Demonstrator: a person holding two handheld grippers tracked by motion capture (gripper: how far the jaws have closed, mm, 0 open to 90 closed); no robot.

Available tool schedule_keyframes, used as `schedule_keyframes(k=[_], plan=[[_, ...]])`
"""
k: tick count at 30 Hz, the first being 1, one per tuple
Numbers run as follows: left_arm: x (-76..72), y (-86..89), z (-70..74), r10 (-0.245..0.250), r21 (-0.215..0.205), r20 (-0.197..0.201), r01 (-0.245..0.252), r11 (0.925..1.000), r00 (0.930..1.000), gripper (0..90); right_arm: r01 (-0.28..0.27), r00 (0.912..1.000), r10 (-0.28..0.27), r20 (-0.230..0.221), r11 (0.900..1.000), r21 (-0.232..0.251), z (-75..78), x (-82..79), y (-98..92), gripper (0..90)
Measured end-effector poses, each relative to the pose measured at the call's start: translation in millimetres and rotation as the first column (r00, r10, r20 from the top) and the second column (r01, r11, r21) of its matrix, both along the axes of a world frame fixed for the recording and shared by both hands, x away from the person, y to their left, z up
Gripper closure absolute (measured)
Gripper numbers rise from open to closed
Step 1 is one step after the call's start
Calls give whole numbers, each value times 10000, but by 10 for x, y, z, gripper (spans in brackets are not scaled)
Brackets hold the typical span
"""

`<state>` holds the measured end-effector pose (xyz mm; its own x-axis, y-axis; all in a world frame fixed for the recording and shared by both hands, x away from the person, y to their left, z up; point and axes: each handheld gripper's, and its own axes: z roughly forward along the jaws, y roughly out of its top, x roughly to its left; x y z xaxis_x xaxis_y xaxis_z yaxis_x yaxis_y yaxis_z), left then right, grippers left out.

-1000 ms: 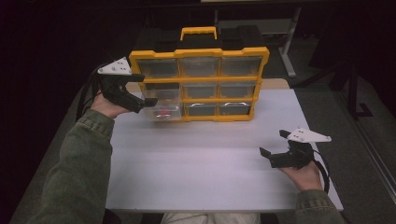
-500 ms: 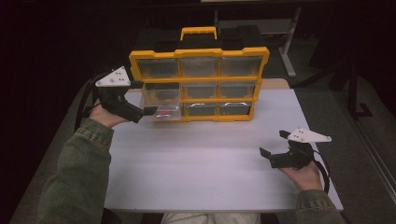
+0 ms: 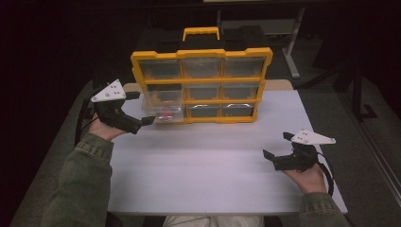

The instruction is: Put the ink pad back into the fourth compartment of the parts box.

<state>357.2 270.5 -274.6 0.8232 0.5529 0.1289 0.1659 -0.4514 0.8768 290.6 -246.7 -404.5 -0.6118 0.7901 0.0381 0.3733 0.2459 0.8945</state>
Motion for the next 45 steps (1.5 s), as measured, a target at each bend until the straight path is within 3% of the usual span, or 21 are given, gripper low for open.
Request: schedule_keyframes(k=[5,11,32,34,40,45], plan=[[-67,48,-74,66,-217,96,-64,9997,9999,0,20,10000,-20,16,10000,-2,0,0,-2,0],[-140,73,-154,131,-184,138,-129,9997,9998,0,41,10000,-41,-7,10000,-2,-1,-1,0,0],[-291,239,-478,562,-816,-134,-571,9950,9983,0,19,10000,-19,-53,10000,-42,-14,0,11,0],[-318,250,-491,569,-1007,-84,-574,9933,9983,0,16,10000,-16,-40,10000,-45,-12,-2,9,0],[-376,311,-598,801,-1051,-134,-811,9911,9967,0,52,10000,-52,-17,10000,-5,-6,-7,0,0],[-402,383,-730,905,-1532,-290,-939,9837,9955,0,31,10000,-31,-26,10000,-25,-7,-6,3,0]])
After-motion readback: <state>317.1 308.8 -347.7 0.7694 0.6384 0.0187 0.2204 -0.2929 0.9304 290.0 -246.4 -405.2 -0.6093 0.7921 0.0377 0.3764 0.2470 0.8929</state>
